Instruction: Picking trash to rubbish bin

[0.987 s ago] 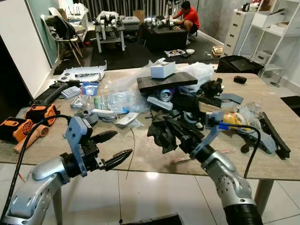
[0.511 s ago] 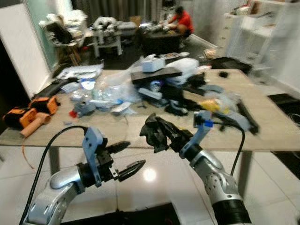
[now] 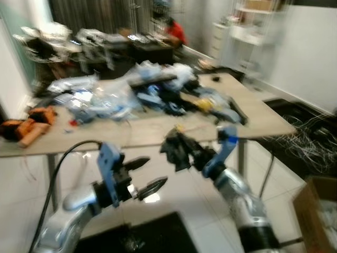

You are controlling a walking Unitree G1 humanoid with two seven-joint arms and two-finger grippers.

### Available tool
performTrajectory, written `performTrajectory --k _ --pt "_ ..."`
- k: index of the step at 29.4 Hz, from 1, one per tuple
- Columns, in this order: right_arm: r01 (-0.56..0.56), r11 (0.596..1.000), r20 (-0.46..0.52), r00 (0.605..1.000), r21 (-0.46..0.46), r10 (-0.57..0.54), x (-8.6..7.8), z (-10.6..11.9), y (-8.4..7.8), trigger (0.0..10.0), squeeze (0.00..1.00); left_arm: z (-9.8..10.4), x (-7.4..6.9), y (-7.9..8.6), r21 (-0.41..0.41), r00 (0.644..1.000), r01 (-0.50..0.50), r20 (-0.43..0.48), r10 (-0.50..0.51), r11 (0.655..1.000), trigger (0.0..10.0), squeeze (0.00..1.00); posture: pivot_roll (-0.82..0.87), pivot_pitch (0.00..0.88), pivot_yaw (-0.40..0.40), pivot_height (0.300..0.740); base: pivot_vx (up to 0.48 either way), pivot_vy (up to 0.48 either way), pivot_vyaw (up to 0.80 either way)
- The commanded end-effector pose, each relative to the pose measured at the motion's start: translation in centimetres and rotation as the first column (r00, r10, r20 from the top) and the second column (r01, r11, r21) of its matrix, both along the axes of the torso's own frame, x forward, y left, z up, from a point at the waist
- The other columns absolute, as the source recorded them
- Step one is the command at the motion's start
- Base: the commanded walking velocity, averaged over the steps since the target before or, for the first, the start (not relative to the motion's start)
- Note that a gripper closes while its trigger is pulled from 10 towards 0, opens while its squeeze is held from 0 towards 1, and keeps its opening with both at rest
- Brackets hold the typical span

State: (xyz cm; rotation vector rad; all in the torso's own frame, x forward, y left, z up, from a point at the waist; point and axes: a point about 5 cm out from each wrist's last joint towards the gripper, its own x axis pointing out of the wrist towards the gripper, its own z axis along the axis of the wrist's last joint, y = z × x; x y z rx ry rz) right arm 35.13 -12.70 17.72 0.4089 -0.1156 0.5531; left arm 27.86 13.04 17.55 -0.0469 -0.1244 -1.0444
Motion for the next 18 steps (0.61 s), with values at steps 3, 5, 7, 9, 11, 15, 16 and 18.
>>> performTrajectory --k 3,5,7,9,11,15,16,18 --pt "0.004 1.000 -0.003 1.000 -0.010 -0.004 0.15 -0.09 0.25 10.0 0.00 -0.11 -0.10 -0.29 0.012 1.000 0.007 0.001 -0.007 1.000 10.0 0.00 -0.05 0.107 0.033 0.740 0.000 0.000 -0.80" --pt "0.007 1.000 -0.005 1.000 -0.014 -0.007 0.18 -0.13 0.23 10.0 0.00 -0.08 -0.10 -0.40 0.009 1.000 0.008 0.001 -0.008 1.000 10.0 0.00 -0.05 0.108 0.033 0.740 0.000 0.000 -0.80" --pt "0.008 1.000 -0.005 1.000 -0.015 -0.008 0.20 -0.14 0.22 10.0 0.00 -0.06 -0.10 -0.45 0.007 1.000 0.008 0.002 -0.008 1.000 10.0 0.00 -0.05 0.108 0.033 0.740 0.000 0.000 -0.80" --pt "0.009 1.000 -0.005 1.000 -0.016 -0.009 0.20 -0.14 0.23 10.0 0.00 -0.04 -0.11 -0.50 0.006 1.000 0.008 0.003 -0.008 1.000 10.0 0.00 -0.05 0.109 0.034 0.740 0.000 0.000 -0.80" --pt "0.012 1.000 -0.006 1.000 -0.020 -0.012 0.21 -0.18 0.22 10.0 0.00 -0.10 -0.04 -0.57 0.007 1.000 0.000 0.003 -0.001 1.000 10.0 0.00 -0.05 0.110 0.034 0.740 0.000 0.000 -0.80" --pt "0.017 1.000 -0.008 1.000 -0.027 -0.017 0.22 -0.26 0.16 10.0 0.00 -0.14 0.09 -0.67 0.001 1.000 -0.012 0.000 0.012 1.000 10.0 0.00 -0.05 0.113 0.034 0.740 0.000 0.000 -0.80" --pt "0.018 0.999 -0.009 1.000 -0.027 -0.018 0.22 -0.28 0.13 10.0 0.00 -0.13 0.14 -0.70 -0.002 1.000 -0.017 -0.001 0.017 1.000 10.0 0.00 -0.05 0.113 0.034 0.740 0.000 0.000 -0.80" --pt "0.019 0.999 -0.009 1.000 -0.029 -0.019 0.20 -0.31 0.12 10.0 0.00 -0.16 0.16 -0.74 -0.001 1.000 -0.019 -0.001 0.019 1.000 10.0 0.00 -0.05 0.116 0.034 0.740 0.000 0.000 -0.80"
